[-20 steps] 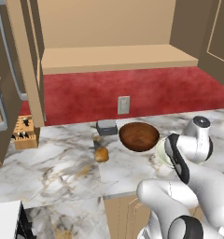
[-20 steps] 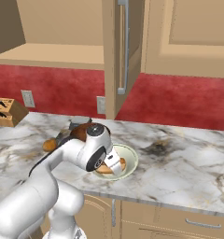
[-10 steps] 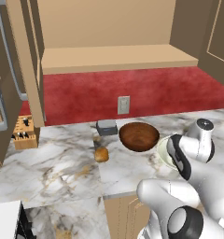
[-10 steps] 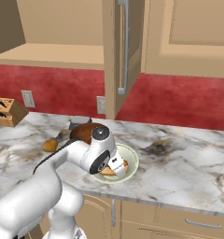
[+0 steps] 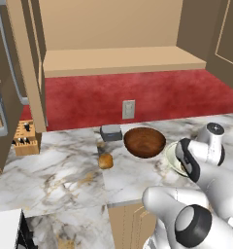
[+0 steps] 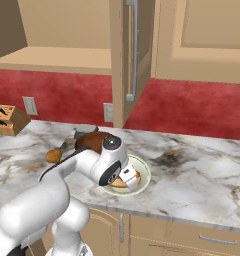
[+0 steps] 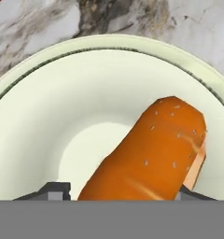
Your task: Pick both bowls and place them on the counter. Then place the hotdog bun in one bowl and place the potato in the other bowl.
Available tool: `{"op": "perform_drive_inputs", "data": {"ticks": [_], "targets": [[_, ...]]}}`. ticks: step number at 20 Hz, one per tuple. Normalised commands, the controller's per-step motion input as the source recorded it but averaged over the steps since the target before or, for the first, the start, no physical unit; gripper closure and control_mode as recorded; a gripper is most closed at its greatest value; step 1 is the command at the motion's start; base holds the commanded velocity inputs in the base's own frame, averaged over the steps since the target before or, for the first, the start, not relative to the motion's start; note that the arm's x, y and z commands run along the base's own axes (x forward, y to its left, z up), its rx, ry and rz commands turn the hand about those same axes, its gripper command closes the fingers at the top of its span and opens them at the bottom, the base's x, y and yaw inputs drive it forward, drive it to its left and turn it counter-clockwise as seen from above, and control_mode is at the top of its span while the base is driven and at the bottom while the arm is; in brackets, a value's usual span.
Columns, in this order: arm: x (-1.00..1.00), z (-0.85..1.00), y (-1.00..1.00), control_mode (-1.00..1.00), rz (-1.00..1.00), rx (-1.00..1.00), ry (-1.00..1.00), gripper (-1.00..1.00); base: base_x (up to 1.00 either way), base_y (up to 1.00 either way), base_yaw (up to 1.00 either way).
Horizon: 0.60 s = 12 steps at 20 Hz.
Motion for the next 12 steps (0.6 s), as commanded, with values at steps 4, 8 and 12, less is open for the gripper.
{"op": "perform_drive_inputs", "data": {"ticks": [4, 8, 12], "targets": [[0.00, 0.10, -0.01, -1.00, 0.00, 0.00, -0.01, -1.00, 0.00, 0.00, 0.00], [0.00, 0.17, -0.03, -1.00, 0.00, 0.00, 0.00, -1.00, 0.00, 0.00, 0.00], [0.00, 0.18, -0.02, -1.00, 0.00, 0.00, 0.00, -1.00, 0.00, 0.00, 0.00]]}}
